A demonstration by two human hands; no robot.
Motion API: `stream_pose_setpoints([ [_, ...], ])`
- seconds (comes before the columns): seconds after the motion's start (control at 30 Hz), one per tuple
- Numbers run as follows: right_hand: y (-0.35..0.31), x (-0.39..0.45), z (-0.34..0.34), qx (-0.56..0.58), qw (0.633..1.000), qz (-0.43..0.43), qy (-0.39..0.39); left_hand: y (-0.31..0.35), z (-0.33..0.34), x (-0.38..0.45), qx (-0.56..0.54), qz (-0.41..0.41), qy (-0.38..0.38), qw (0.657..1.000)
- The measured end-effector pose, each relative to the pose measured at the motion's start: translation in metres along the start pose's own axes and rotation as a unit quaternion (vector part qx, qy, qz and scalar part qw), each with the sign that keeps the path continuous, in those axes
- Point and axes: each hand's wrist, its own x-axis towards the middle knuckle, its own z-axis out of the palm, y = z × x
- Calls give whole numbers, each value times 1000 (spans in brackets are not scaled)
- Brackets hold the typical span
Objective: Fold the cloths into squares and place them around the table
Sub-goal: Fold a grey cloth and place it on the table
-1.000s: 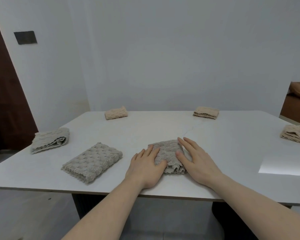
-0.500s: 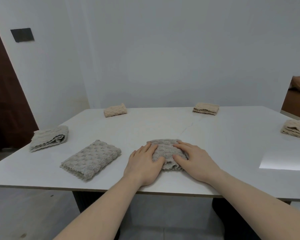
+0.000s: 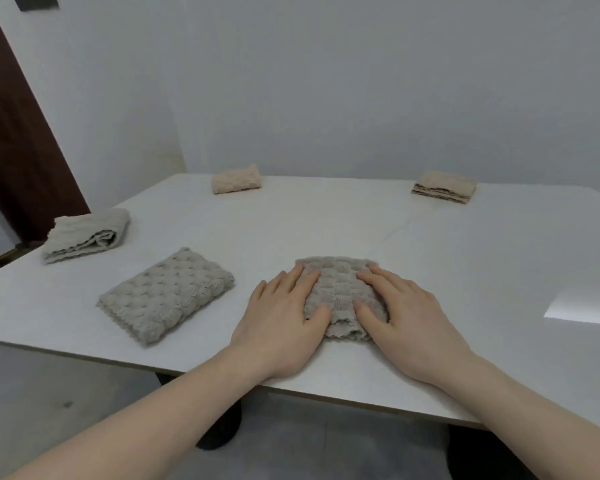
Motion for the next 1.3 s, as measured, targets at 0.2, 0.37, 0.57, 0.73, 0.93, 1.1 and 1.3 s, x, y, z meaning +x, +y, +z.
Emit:
stream_pose_setpoints([
  [0.2, -5, -3, -1, 7, 1000, -21, -18, 0, 0, 0, 15, 9, -11, 1000],
  [0.37, -9, -4, -6, 42, 998, -9, -37, 3, -6, -2, 8, 1, -35, 999],
  [0.57, -12, 7, -27, 175, 979, 85, -52, 11, -21, 0, 3, -32, -95, 995],
  [0.73, -36, 13, -77, 303, 910, 244, -141, 50, -53, -4, -49, -123, -175, 976],
  [0.93, -34, -23, -147, 271, 875, 346, -202, 112, -111, -13, -264, -252, -308, 879],
  [1.1, 7, -45, -186, 256, 862, 369, -236, 162, -108, -28, -309, -306, -360, 825],
  [1.3, 82, -52, -221, 214, 875, 355, -251, 238, -102, -21, -274, -282, -385, 835],
])
